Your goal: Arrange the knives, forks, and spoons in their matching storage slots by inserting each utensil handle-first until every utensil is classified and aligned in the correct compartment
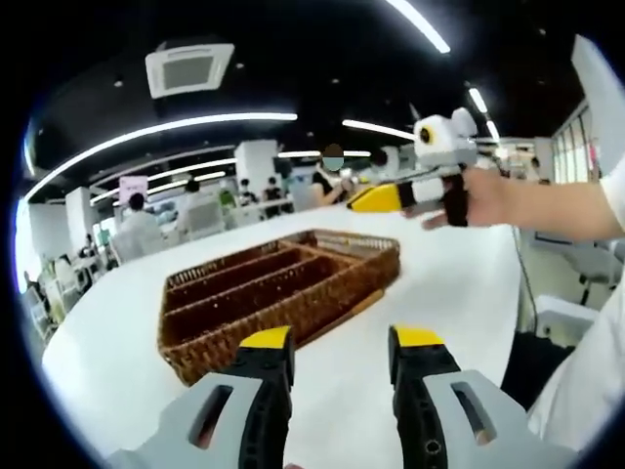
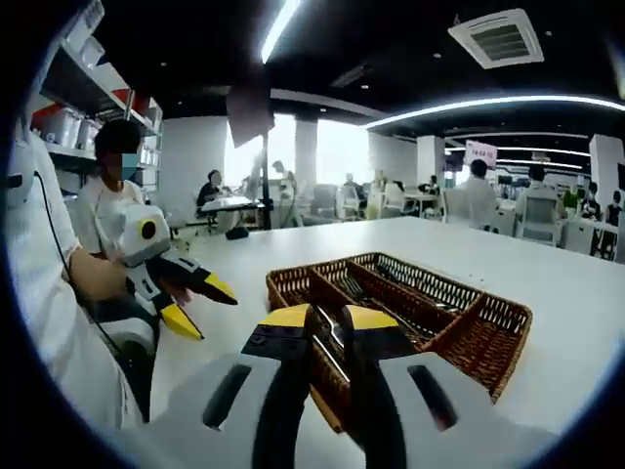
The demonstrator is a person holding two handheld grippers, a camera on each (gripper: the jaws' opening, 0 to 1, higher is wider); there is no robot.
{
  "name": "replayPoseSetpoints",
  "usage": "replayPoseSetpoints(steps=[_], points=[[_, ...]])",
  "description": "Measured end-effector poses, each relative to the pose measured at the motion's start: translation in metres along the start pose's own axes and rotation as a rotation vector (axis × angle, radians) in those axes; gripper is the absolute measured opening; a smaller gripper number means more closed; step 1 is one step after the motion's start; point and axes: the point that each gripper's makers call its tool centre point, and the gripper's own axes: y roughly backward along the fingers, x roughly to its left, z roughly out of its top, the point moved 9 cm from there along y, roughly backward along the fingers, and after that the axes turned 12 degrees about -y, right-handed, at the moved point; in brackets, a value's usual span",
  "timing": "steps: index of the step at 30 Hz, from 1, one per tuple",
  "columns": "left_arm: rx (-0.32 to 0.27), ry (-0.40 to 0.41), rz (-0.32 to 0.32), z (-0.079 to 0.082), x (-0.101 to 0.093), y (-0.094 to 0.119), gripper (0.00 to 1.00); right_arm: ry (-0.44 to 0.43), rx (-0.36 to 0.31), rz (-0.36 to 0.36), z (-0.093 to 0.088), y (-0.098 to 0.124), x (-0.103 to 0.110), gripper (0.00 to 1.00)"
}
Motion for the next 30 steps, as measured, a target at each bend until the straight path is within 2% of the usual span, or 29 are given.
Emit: replayPoseSetpoints(steps=[4, 8, 13, 15, 19, 22, 23, 26, 30], points=[[-0.023, 0.019, 0.003, -0.001, 0.001, -0.001, 0.44, -0.015, -0.028, 0.031, -0.004, 0.001, 0.004, 0.18], [-0.049, 0.067, -0.009, -0.002, 0.004, -0.001, 0.49, -0.056, -0.031, 0.09, -0.014, 0.001, 0.008, 0.16], [-0.095, 0.098, -0.022, -0.001, 0.006, 0.0, 0.58, -0.083, -0.027, 0.123, -0.024, 0.001, 0.007, 0.18], [-0.121, 0.126, -0.034, 0.0, 0.007, 0.0, 0.62, -0.09, 0.01, 0.128, -0.031, 0.001, 0.005, 0.17], [-0.131, 0.127, -0.043, 0.0, 0.008, 0.0, 0.65, -0.09, 0.056, 0.141, -0.038, 0.001, 0.003, 0.16], [-0.141, 0.139, -0.051, 0.0, 0.009, 0.0, 0.66, -0.07, 0.116, 0.15, -0.041, 0.002, 0.002, 0.15], [-0.144, 0.148, -0.055, 0.0, 0.009, 0.0, 0.67, -0.066, 0.165, 0.149, -0.044, 0.003, 0.001, 0.14], [-0.141, 0.16, -0.063, -0.001, 0.01, -0.001, 0.68, -0.055, 0.222, 0.15, -0.046, 0.003, 0.001, 0.14], [-0.151, 0.171, -0.067, -0.001, 0.009, -0.001, 0.73, -0.029, 0.343, 0.152, -0.047, 0.002, 0.0, 0.14]])
